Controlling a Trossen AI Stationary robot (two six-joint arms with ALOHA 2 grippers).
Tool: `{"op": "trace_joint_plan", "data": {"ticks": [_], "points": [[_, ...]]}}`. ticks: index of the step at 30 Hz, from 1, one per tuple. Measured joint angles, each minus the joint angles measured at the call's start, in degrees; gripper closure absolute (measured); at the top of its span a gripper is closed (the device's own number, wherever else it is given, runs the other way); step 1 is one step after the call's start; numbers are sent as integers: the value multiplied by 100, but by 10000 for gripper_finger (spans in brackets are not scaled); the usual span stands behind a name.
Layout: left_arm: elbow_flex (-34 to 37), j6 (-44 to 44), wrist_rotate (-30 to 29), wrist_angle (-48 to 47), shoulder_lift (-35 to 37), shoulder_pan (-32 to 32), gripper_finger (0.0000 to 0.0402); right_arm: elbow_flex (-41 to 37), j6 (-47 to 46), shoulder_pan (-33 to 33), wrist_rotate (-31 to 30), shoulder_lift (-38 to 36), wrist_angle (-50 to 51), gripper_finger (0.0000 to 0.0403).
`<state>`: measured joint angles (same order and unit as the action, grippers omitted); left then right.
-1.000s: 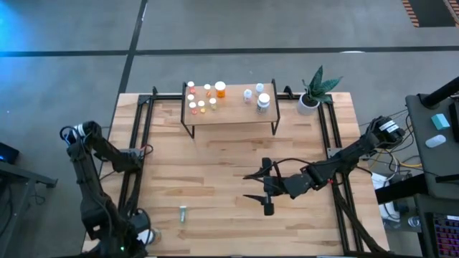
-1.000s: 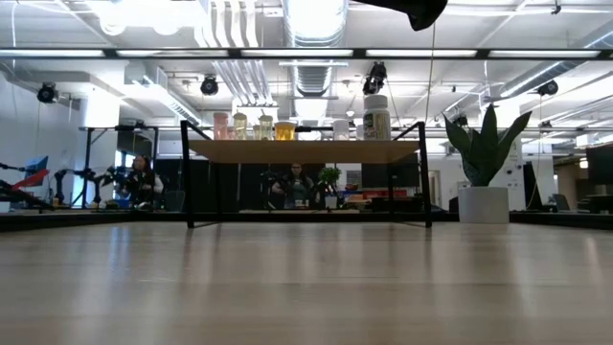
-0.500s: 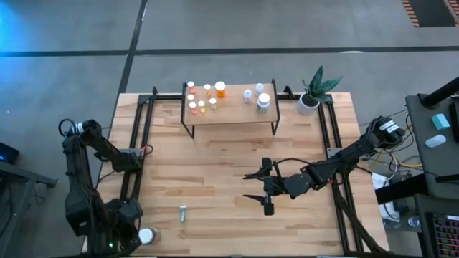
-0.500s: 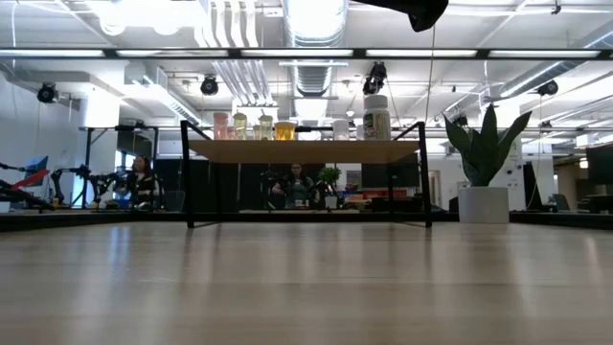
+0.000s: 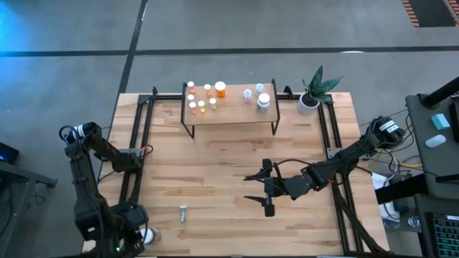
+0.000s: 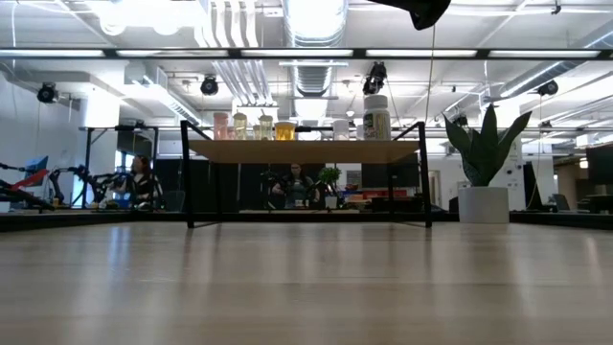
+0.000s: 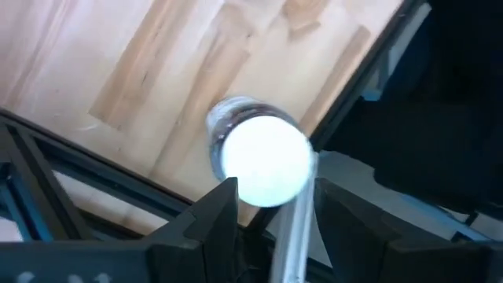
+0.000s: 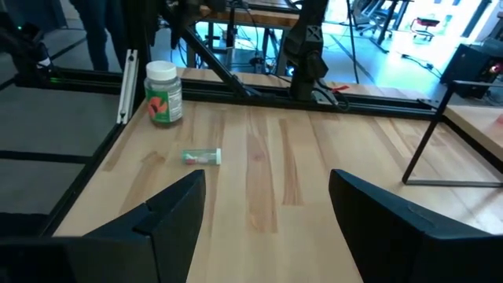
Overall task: Pick and place medicine bottles onto shelf by color
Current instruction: Put the green pill bottle on the shelf
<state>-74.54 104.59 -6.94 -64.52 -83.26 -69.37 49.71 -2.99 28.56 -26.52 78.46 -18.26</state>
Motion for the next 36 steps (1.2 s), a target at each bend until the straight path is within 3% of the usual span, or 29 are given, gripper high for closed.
{"op": "trace_joint_plan", "data": {"ticks": [8,20,32,36], "points": [[295,153,471,168,0,39,229,0,0,0,0,0,-2,142],[385,149,548,579,-17,153,51,-2,0,-2,-2,-1,-1,142],[400,-345,1068,537,-729,407,41,-2,-53,-4,-2,-2,2,142],[400,-349,970,543,-745,422,43,-2,-95,-4,-2,30,-1,142]]}}
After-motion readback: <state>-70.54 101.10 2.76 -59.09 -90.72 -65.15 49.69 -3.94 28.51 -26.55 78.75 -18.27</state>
